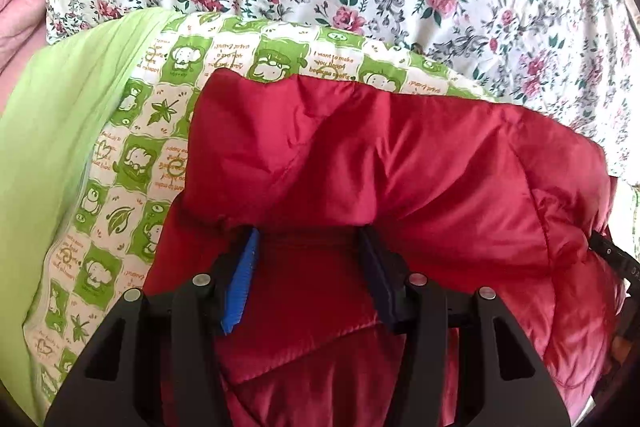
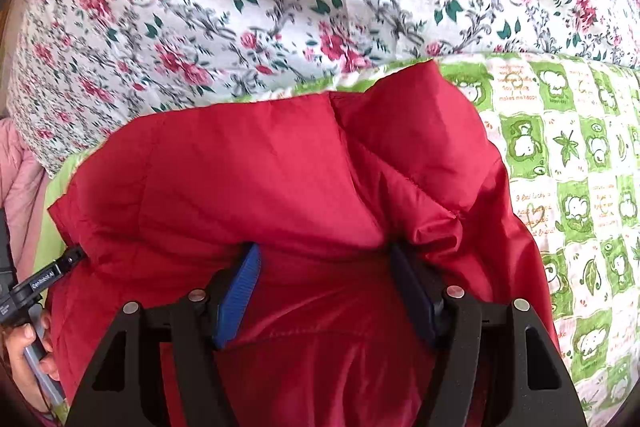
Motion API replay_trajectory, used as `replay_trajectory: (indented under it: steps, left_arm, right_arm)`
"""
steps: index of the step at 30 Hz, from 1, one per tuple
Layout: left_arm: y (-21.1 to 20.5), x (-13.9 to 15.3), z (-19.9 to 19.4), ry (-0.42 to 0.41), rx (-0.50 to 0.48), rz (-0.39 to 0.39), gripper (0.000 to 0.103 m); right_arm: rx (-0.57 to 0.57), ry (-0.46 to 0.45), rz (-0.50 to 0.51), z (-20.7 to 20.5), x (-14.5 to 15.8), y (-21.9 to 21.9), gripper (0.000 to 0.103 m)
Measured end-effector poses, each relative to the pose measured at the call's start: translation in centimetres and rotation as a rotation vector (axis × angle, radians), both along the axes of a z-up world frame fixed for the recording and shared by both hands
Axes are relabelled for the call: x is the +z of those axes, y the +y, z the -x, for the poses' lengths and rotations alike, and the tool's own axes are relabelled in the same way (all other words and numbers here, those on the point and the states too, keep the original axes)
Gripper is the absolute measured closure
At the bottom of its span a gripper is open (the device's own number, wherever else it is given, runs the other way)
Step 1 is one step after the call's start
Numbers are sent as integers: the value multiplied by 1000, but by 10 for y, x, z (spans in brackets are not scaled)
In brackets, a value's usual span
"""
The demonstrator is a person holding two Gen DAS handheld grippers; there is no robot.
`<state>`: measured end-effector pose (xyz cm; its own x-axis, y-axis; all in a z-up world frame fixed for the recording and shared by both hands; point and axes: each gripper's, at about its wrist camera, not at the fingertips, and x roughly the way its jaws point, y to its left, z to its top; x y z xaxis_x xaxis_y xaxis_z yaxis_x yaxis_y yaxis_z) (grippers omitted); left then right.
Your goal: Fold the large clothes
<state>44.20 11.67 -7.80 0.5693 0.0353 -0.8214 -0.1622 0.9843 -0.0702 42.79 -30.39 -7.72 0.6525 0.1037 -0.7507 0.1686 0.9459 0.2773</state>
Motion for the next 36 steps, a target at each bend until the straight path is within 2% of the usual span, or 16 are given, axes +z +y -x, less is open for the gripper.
replay_trajectory:
  steps: [3,7,11,20,23,25,27,31,33,36]
  left_arm:
    - [1,10,15,-19,-23,34,52]
    - [0,25,45,-46,-68,40,52]
    - [1,40,72,-88,-101,59,52]
    - [21,49,112,-119,-88,87,51]
    - [34,50,122,-126,-79,120,39]
    - [41,49,126,-139,-76,142,37]
    - [51,47,128,-135,-73,174,27]
    - [65,38,128,-118,-64,227,23]
    - [68,33,125,-100,-71,252,21]
    - [72,20,118,-62,-65,281,21]
  right_arm:
    - [-6,-28,-26,8,11,-4,33]
    - [-7,-49,-61,30,28,-8,33]
    - [-4,-61,-68,55,37,-16,28]
    - [-49,-55,-73,100,41,-49,22]
    - [-62,-47,-71,109,39,-59,20]
    - [-65,-36,-74,114,37,-65,20]
    - [-66,-24,-73,121,33,-73,19]
    - [-64,-11,-113,125,25,-86,17]
    - [-65,-14,-175,126,21,-95,13]
    - [-53,-4,-267,122,12,-103,11]
